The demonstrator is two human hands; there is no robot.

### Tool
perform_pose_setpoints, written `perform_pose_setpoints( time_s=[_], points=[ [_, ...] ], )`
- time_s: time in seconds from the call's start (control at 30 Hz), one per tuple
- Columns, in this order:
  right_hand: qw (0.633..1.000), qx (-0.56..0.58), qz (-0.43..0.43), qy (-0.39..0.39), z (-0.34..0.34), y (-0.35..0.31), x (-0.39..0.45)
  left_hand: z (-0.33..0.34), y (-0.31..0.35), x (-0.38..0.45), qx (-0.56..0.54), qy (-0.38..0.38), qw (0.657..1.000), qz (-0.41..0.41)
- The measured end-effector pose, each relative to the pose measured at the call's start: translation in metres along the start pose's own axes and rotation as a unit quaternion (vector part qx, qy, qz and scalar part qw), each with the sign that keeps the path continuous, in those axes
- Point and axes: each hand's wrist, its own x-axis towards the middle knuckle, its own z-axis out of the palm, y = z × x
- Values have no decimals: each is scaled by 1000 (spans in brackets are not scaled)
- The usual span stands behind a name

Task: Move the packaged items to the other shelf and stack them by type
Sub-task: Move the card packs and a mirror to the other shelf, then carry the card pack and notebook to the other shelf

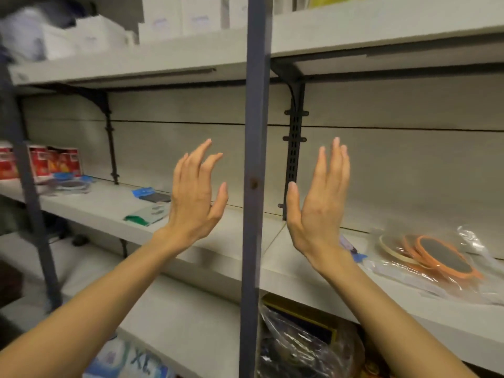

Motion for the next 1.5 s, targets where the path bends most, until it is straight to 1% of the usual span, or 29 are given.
perform_pose_setpoints(
  time_s=[0.03,0.1,0.2,0.23,0.3,0.37,0.4,0.43,0.5,0.57,0.6,0.67,0.77,0.9,0.97,1.03,1.1,1.17,1.23,1.3,1.4,1.5],
  points=[
    [1000,5,-22,3,11,-10,2,-2,-22,-5,23,-22,999,-15],
    [995,13,-98,6,35,-33,0,-7,-67,-14,64,-66,995,-32],
    [980,23,-198,-15,77,-72,-10,-19,-138,-26,112,-123,984,-61],
    [975,26,-217,-30,93,-84,-13,-24,-161,-29,130,-142,979,-72],
    [971,27,-225,-75,132,-103,-23,-34,-204,-36,181,-194,961,-79],
    [969,9,-203,-141,175,-116,-33,-45,-240,-48,236,-268,933,-36],
    [966,-9,-181,-184,197,-122,-39,-49,-255,-55,254,-294,921,-16],
    [959,-29,-152,-236,216,-128,-44,-53,-269,-63,261,-309,915,-14],
    [929,-65,-78,-357,249,-138,-52,-58,-290,-76,245,-314,915,-56],
    [881,-90,-12,-464,276,-145,-58,-60,-309,-80,228,-336,910,-87],
    [862,-95,6,-499,287,-149,-60,-62,-317,-80,226,-356,903,-85],
    [839,-88,20,-537,305,-154,-60,-64,-334,-75,223,-394,889,-71],
    [819,-77,26,-568,332,-162,-57,-60,-357,-69,225,-444,866,-51],
    [779,-84,43,-620,370,-176,-49,-39,-387,-72,218,-459,860,-44],
    [775,-91,48,-623,389,-179,-46,-25,-403,-73,212,-464,859,-47],
    [768,-98,71,-629,409,-177,-40,-10,-419,-72,211,-473,854,-43],
    [745,-109,97,-651,429,-174,-30,8,-436,-68,206,-480,852,-32],
    [713,-113,126,-680,442,-171,-19,28,-449,-59,188,-485,854,-26],
    [696,-124,134,-694,457,-167,-7,52,-465,-47,173,-490,854,-14],
    [694,-140,126,-695,473,-161,-5,80,-477,-41,148,-500,853,-9],
    [704,-196,89,-677,496,-154,-12,122,-492,-43,107,-493,863,-11],
    [697,-215,60,-682,512,-148,-16,158,-508,-42,76,-485,871,-8]
  ],
)
